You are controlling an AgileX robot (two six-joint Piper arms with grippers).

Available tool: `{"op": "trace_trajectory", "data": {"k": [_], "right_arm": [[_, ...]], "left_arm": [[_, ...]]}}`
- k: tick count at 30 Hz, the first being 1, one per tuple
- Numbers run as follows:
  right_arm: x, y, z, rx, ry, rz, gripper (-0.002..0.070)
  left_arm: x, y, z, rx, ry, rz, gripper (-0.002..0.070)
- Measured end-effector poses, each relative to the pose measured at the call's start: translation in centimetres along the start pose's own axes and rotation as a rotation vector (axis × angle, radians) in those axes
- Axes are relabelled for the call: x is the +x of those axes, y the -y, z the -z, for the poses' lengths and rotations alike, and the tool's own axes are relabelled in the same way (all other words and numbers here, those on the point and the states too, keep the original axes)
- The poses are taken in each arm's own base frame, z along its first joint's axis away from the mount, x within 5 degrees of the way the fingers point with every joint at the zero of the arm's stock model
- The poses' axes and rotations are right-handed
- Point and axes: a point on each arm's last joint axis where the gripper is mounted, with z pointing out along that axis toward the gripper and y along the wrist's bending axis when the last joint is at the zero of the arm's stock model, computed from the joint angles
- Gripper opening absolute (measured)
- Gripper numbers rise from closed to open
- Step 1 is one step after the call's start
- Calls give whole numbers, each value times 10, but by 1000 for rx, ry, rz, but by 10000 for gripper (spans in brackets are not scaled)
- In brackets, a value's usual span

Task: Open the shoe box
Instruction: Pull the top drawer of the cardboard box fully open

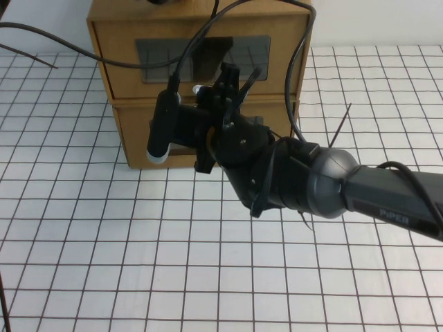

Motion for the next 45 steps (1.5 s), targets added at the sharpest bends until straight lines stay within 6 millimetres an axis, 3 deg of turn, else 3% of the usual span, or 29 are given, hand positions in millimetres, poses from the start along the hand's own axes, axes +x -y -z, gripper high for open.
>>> {"op": "trace_trajectory", "data": {"k": [19,30,45], "right_arm": [[7,11,-9,25,-12,-15,176],[6,13,-9,28,-10,-13,43],[6,13,-10,23,-5,-3,36]], "left_arm": [[0,0,0,1,-1,0,-2],[0,0,0,1,-1,2,-2],[0,0,0,3,-3,2,-2]]}}
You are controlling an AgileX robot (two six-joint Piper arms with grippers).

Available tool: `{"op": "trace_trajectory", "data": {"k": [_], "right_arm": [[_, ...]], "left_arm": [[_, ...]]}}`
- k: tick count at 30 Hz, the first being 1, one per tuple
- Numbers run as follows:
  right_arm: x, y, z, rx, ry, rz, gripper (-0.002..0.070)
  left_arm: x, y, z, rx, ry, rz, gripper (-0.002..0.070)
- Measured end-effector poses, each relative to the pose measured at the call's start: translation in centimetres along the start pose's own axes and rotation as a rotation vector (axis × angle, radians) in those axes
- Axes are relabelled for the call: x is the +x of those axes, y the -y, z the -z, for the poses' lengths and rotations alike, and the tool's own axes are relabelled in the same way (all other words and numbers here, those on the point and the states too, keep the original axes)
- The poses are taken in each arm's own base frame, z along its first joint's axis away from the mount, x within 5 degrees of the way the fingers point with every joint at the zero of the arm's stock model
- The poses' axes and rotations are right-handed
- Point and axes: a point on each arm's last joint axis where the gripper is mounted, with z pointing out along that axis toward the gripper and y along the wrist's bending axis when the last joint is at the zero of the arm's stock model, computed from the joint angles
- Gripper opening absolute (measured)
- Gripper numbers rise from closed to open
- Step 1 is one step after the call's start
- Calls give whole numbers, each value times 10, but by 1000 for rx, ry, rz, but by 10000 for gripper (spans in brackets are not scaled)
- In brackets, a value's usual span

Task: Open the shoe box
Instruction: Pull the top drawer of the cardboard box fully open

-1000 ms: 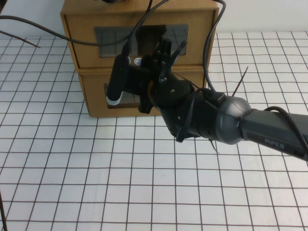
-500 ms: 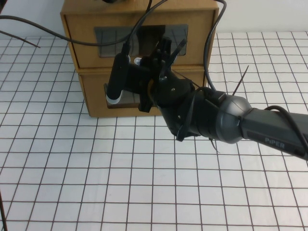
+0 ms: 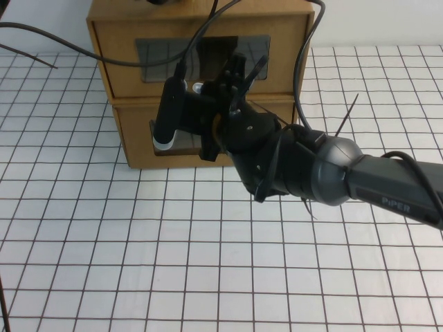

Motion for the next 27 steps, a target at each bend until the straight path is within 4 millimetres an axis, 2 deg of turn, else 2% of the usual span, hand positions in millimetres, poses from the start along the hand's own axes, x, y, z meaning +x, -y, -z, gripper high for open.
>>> {"op": "trace_trajectory", "data": {"k": [18,23,27], "right_arm": [[-3,-1,-9,19,-5,42,70],[-3,0,-8,22,-6,41,21],[-4,0,-8,25,-8,46,14]], "left_arm": [[0,1,1,3,-12,-7,-2],[0,1,1,5,-14,-7,-2],[0,1,1,5,-14,-7,-2]]}}
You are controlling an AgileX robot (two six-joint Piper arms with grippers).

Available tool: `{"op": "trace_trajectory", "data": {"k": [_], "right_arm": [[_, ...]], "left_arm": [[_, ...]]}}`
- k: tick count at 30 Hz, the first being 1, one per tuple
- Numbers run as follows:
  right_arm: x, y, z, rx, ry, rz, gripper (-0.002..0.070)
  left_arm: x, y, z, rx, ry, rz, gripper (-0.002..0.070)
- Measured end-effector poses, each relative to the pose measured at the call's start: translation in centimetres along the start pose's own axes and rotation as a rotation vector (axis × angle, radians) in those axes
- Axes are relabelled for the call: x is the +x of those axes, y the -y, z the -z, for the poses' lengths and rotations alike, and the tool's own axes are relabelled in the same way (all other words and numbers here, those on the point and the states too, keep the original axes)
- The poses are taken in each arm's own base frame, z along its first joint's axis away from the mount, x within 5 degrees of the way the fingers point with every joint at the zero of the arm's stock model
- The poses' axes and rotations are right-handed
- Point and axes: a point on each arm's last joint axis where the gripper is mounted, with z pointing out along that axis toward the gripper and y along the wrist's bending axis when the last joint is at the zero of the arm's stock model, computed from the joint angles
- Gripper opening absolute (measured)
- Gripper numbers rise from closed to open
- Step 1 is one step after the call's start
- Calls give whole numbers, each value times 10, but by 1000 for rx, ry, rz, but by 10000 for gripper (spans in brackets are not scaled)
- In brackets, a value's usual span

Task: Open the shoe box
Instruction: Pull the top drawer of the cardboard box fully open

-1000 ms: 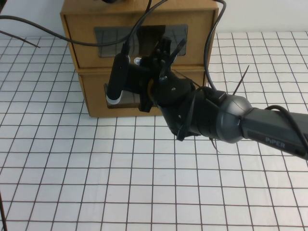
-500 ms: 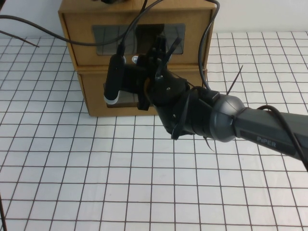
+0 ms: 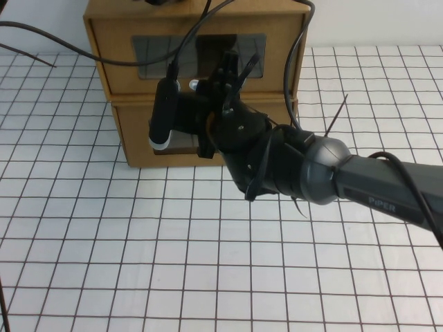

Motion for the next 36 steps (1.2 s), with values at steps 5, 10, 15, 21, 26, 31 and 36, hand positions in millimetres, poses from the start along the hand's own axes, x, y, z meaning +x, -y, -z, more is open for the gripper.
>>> {"op": "trace_trajectory", "data": {"k": [5,10,15,21,26,31,36], "right_arm": [[-1,-2,2,-12,-19,39,13],[-2,-4,9,-32,-41,69,11],[1,-7,28,-62,-41,88,11],[1,-13,59,-103,-23,82,11],[1,-21,84,-139,-7,86,11],[-3,-29,113,-165,-6,80,11],[-11,-36,144,-177,-6,53,11]], "left_arm": [[0,0,0,1,0,-1,-2],[1,1,0,8,-9,9,-2],[1,3,0,28,-19,21,-2],[1,3,0,28,-19,27,-2],[2,3,0,32,-24,32,-2],[2,3,1,35,-27,37,-2],[2,4,1,36,-29,50,-2]]}}
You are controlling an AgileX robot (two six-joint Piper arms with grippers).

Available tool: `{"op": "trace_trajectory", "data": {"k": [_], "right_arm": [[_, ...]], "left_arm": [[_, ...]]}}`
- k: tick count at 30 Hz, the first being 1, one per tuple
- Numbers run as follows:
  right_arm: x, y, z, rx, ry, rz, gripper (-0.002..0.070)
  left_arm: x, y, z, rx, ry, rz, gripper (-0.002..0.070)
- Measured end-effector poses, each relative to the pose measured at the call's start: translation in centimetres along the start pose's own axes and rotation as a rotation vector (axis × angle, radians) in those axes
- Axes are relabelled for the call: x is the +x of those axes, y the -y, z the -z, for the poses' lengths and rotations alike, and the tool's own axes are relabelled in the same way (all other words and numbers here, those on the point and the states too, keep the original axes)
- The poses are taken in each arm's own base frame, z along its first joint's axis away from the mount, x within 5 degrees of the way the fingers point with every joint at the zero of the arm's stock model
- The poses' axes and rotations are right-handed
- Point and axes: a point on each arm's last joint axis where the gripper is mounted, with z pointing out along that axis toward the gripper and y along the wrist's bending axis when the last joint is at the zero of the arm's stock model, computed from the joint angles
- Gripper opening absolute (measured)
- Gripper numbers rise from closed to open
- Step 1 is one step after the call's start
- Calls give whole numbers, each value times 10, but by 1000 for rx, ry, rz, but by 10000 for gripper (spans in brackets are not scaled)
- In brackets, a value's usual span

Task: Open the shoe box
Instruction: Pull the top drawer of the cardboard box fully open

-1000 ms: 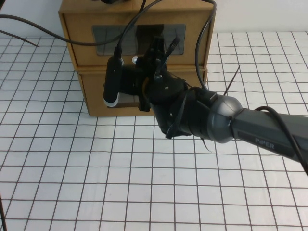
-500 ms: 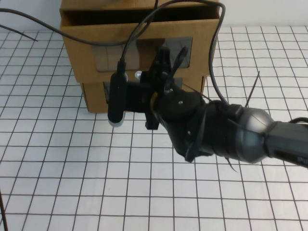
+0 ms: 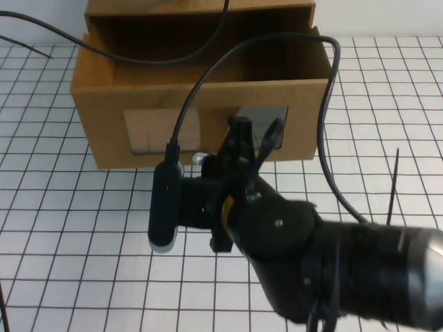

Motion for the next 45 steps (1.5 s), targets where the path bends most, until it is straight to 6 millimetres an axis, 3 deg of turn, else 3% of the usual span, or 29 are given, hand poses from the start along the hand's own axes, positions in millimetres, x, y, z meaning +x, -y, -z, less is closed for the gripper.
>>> {"op": "trace_trajectory", "data": {"k": [7,16,18,24,29,32,37,41,45], "right_arm": [[-6,-12,35,-27,-19,-47,11],[0,-16,46,-56,-63,-96,22],[2,-16,48,-68,-74,-122,50],[2,-12,66,-118,-88,-231,232],[-8,-9,99,-141,-22,-265,247],[-7,4,115,-123,8,-309,189],[5,44,125,-16,-56,-419,34],[20,85,128,70,-77,-542,-2],[49,127,126,140,-156,-692,-10]], "left_arm": [[0,0,0,0,0,15,-2],[0,0,0,3,-4,22,-2],[1,0,0,5,-7,22,-2],[-1,3,5,7,-9,15,-2],[-5,13,20,25,-25,-3,-2],[-11,23,36,31,-20,-22,-2],[-26,46,81,-12,10,-89,-2],[-32,65,124,-92,13,-140,-2],[-26,78,158,-206,5,-156,-2]]}}
